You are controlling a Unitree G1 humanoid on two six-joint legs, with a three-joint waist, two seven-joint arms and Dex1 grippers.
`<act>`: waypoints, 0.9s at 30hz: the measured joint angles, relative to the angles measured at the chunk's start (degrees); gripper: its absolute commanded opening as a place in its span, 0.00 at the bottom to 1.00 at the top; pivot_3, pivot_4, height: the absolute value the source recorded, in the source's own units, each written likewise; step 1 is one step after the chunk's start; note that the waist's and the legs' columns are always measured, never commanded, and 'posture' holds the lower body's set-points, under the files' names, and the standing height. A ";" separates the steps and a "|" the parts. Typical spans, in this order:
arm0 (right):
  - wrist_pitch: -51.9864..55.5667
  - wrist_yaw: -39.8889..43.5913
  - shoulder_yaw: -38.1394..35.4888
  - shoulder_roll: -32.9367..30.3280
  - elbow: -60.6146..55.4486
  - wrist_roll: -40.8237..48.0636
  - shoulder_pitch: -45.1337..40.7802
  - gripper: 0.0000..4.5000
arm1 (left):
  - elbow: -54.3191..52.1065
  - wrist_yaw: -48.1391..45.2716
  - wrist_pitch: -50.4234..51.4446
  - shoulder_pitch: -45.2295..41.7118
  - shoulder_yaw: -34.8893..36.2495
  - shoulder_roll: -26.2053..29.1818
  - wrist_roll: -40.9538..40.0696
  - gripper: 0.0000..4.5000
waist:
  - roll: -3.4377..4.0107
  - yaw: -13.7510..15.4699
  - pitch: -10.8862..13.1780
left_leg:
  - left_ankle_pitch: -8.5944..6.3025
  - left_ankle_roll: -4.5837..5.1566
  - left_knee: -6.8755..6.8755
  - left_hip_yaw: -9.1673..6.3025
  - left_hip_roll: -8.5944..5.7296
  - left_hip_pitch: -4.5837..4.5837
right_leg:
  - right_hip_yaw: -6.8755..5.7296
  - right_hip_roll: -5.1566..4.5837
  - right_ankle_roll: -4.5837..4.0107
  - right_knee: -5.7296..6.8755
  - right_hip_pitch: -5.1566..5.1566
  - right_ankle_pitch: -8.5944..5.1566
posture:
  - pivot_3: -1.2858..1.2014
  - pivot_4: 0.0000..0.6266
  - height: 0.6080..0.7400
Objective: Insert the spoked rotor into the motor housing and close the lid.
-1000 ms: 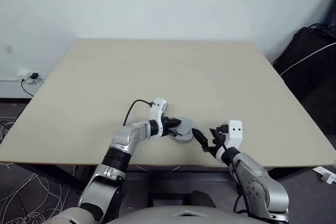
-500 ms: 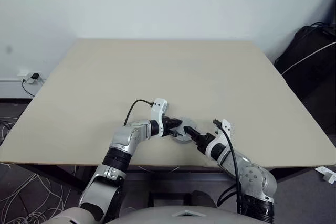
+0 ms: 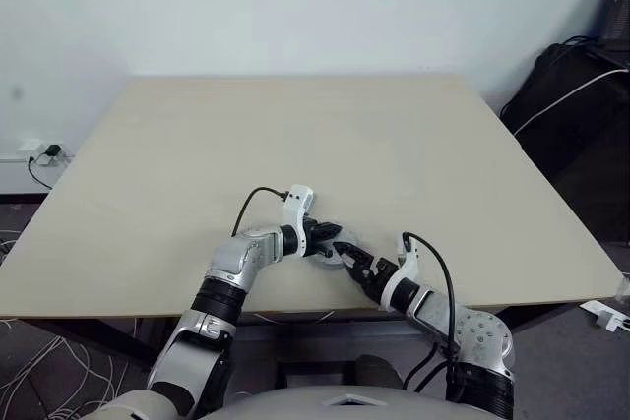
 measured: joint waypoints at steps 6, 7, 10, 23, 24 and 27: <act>-4.60 -2.12 0.58 0.07 0.18 0.22 0.02 1.00 | -0.71 -0.02 0.03 0.60 -0.09 0.11 -0.01 0.00 | 0.05 0.10 0.04 | 0.00 0.00 0.03 0.01 -0.05 -0.02 | 0.04 -0.06 0.12 0.00 0.00 -0.03 | 0.52 0.00 1.00; -5.65 -2.53 0.58 0.07 0.17 0.27 0.02 1.00 | -0.88 -0.02 0.04 0.71 -0.24 0.11 -0.01 0.00 | 0.05 0.12 0.04 | 0.00 0.00 0.03 0.01 -0.05 -0.02 | 0.04 -0.07 0.13 0.00 0.00 -0.03 | 0.52 0.00 1.00; -7.61 -3.80 0.99 0.07 0.10 0.86 0.15 1.00 | -1.33 -0.02 0.06 1.06 -0.50 0.14 -0.02 0.00 | 0.06 0.14 0.05 | 0.00 0.00 0.03 0.00 -0.04 -0.02 | 0.04 -0.06 0.12 0.00 0.00 -0.03 | 0.52 0.00 1.00; -10.87 -6.89 1.17 -0.01 -0.23 6.17 2.75 0.67 | -2.04 -0.28 0.11 1.24 -0.64 0.59 -0.12 0.00 | 0.10 0.34 0.05 | -0.02 0.02 0.03 0.00 -0.05 -0.05 | 0.03 -0.07 0.07 -0.01 -0.01 -0.02 | 0.52 0.00 1.00; -10.87 -6.96 1.19 -0.01 -0.23 6.24 2.88 0.60 | -2.13 -0.27 0.08 1.24 -0.52 0.64 -0.12 0.00 | 0.10 0.34 0.06 | -0.02 0.02 0.03 0.00 -0.05 -0.05 | 0.03 -0.07 0.09 -0.01 -0.01 -0.04 | 0.52 0.00 1.00; -10.88 -7.12 1.42 -0.05 -0.23 6.43 3.23 0.39 | -2.57 -0.23 0.05 1.26 -0.27 0.95 -0.12 0.00 | 0.10 0.34 0.05 | -0.02 0.02 0.03 0.00 -0.05 -0.05 | 0.04 -0.07 0.09 -0.01 -0.01 -0.04 | 0.52 0.00 1.00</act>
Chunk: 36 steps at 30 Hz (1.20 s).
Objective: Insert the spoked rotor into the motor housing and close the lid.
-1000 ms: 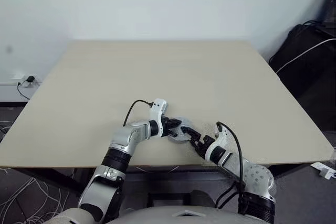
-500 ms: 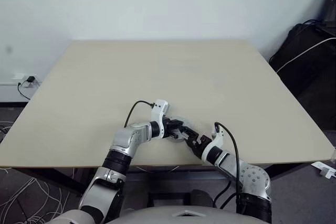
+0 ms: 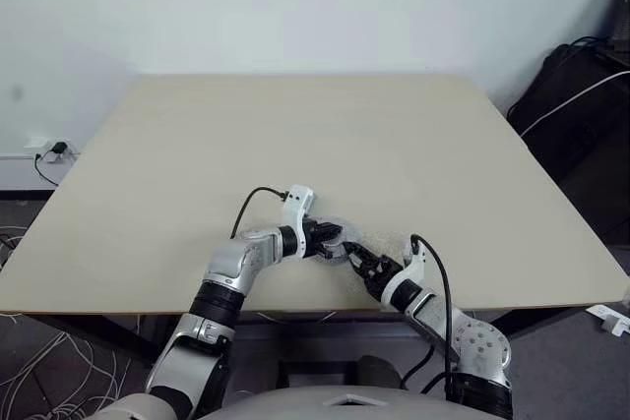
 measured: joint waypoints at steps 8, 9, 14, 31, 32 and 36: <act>-0.62 -0.82 0.93 -0.10 -0.07 1.30 0.29 0.27 | -1.05 0.20 -0.02 1.08 0.92 0.13 -0.06 0.00 | 0.02 -0.04 -0.01 | 0.00 0.00 0.00 0.00 0.01 0.01 | 0.00 0.01 0.00 0.00 0.00 0.00 | 0.52 0.00 1.00; -0.68 -0.86 1.03 -0.12 -0.16 1.33 0.36 0.27 | -1.14 0.20 -0.02 1.18 0.97 0.13 -0.08 0.00 | 0.02 -0.04 -0.01 | 0.00 0.00 0.00 0.00 0.01 0.01 | 0.00 0.01 0.00 0.00 0.00 0.00 | 0.52 0.00 1.00; -2.27 -0.93 2.98 -0.27 -1.65 -0.18 0.91 0.27 | -1.58 0.23 -0.02 1.69 1.37 0.32 -0.36 0.00 | 0.02 -0.09 -0.01 | 0.00 0.00 0.00 0.00 0.01 0.02 | 0.01 0.01 0.00 0.00 0.00 0.00 | 0.52 0.00 1.00; -3.95 -0.84 4.25 -0.32 -1.04 0.84 0.27 1.00 | -2.73 0.41 0.11 3.59 2.50 1.11 -0.54 0.00 | 0.07 -0.34 -0.04 | 0.00 0.00 0.00 0.00 0.03 0.07 | 0.07 0.04 0.01 0.01 0.00 0.00 | 0.52 0.00 1.00; -4.23 -0.87 4.26 -0.32 -0.71 0.74 0.06 1.00 | -2.81 0.47 0.13 3.66 2.55 1.11 -0.54 0.00 | 0.07 -0.35 -0.04 | 0.00 0.00 0.00 0.00 0.03 0.07 | 0.07 0.05 0.01 0.01 0.00 0.00 | 0.52 0.00 1.00; -4.76 -2.05 4.40 -0.25 1.37 0.04 -1.51 1.00 | -3.02 0.84 0.25 3.90 2.57 1.10 -0.54 0.00 | 0.08 -0.44 -0.05 | 0.00 0.00 0.00 0.00 0.03 0.10 | 0.10 0.06 0.02 0.04 0.01 0.01 | 0.52 0.00 1.00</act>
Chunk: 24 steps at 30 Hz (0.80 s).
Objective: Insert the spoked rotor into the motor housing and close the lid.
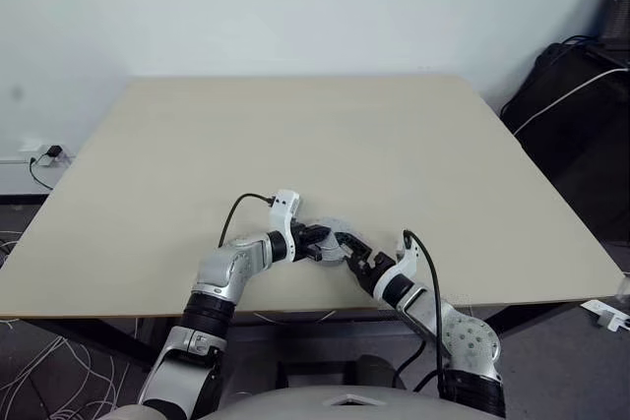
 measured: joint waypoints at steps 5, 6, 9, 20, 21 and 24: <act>1.19 0.25 0.11 -0.12 0.32 0.15 -0.56 1.00 | -0.27 0.30 0.02 0.27 0.35 0.01 -0.02 0.00 | 0.01 -0.02 -0.02 | 0.00 0.00 0.00 -0.01 0.01 0.01 | 0.01 0.01 0.00 0.03 -0.01 0.01 | 0.52 0.00 1.00; 1.88 0.83 0.23 -0.17 0.32 0.28 -0.52 1.00 | -0.40 0.31 0.02 0.38 0.55 0.06 -0.02 0.00 | 0.01 -0.02 -0.02 | 0.00 0.00 0.00 -0.01 0.02 0.01 | 0.01 0.02 -0.01 0.03 -0.01 0.01 | 0.52 0.00 1.00; 3.71 2.36 0.84 -0.18 0.33 0.76 -0.49 1.00 | -0.65 0.62 0.02 0.48 1.03 0.28 -0.01 0.00 | 0.02 0.03 -0.03 | 0.00 0.00 0.00 -0.01 0.02 0.00 | 0.01 0.00 -0.01 0.03 0.00 0.01 | 0.52 0.00 1.00; 0.95 2.51 0.75 -0.07 2.43 0.52 -0.79 1.00 | -0.81 0.67 0.03 0.81 1.00 0.13 -0.03 0.00 | 0.07 0.05 -0.06 | 0.00 0.00 0.00 -0.01 0.00 0.00 | 0.02 -0.01 0.01 0.02 0.00 0.02 | 0.52 0.00 1.00; 0.72 2.51 0.76 -0.07 2.43 0.52 -0.78 1.00 | -0.84 0.67 0.03 0.82 1.00 0.13 -0.03 0.00 | 0.07 0.05 -0.06 | 0.00 0.00 0.00 -0.01 0.00 0.00 | 0.03 -0.01 0.01 0.02 -0.01 0.02 | 0.52 0.00 1.00; 0.43 2.49 0.75 -0.08 2.42 0.65 -0.74 1.00 | -0.87 0.67 0.03 0.84 0.99 0.13 -0.03 0.00 | 0.08 0.06 -0.06 | 0.00 0.00 0.00 -0.01 0.00 0.00 | 0.03 -0.01 0.00 0.02 -0.01 0.02 | 0.52 0.00 1.00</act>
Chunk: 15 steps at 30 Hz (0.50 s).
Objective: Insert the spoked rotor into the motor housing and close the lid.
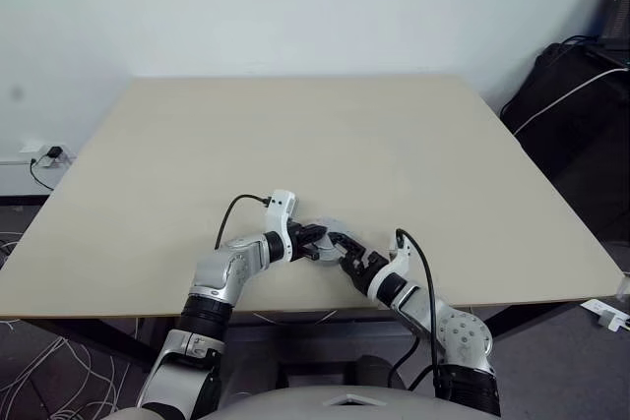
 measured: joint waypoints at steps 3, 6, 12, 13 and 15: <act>0.09 -0.02 0.00 -0.02 -0.21 0.39 0.24 1.00 | -0.01 0.00 0.00 0.01 0.03 0.00 0.00 0.00 | 0.01 0.02 -0.01 | 0.00 0.00 0.00 0.00 0.00 0.00 | 0.00 -0.01 0.00 0.00 0.00 0.00 | 0.52 0.00 1.00; 0.77 -0.05 0.02 -0.07 -0.95 1.12 0.85 1.00 | -0.04 0.00 0.00 0.08 0.09 0.01 0.00 0.00 | 0.05 0.05 -0.03 | 0.00 0.00 0.00 0.00 0.00 -0.01 | 0.00 -0.02 0.00 -0.01 0.00 0.00 | 0.52 0.00 1.00; 1.26 -0.07 0.05 -0.12 -1.69 1.78 1.71 0.91 | -0.48 0.04 0.00 0.53 0.14 -0.01 0.00 0.00 | 0.08 0.15 -0.05 | 0.00 0.00 0.00 0.00 0.00 -0.01 | 0.00 -0.03 0.00 -0.02 0.00 -0.01 | 0.52 0.00 1.00; 1.19 -0.07 0.05 -0.12 -1.69 1.77 1.78 0.91 | -0.53 0.10 0.00 0.54 0.18 -0.01 0.00 0.00 | 0.08 0.16 -0.05 | 0.00 0.00 0.00 0.00 0.00 -0.02 | 0.00 -0.03 0.00 -0.02 0.00 -0.01 | 0.52 0.00 1.00; 0.91 -0.05 0.07 -0.12 -1.90 1.75 1.84 0.91 | -0.61 0.19 0.00 0.59 0.29 0.00 0.00 0.00 | 0.08 0.18 -0.06 | 0.00 0.00 0.00 0.00 -0.01 -0.02 | 0.00 -0.04 0.00 -0.03 0.00 -0.01 | 0.52 0.00 1.00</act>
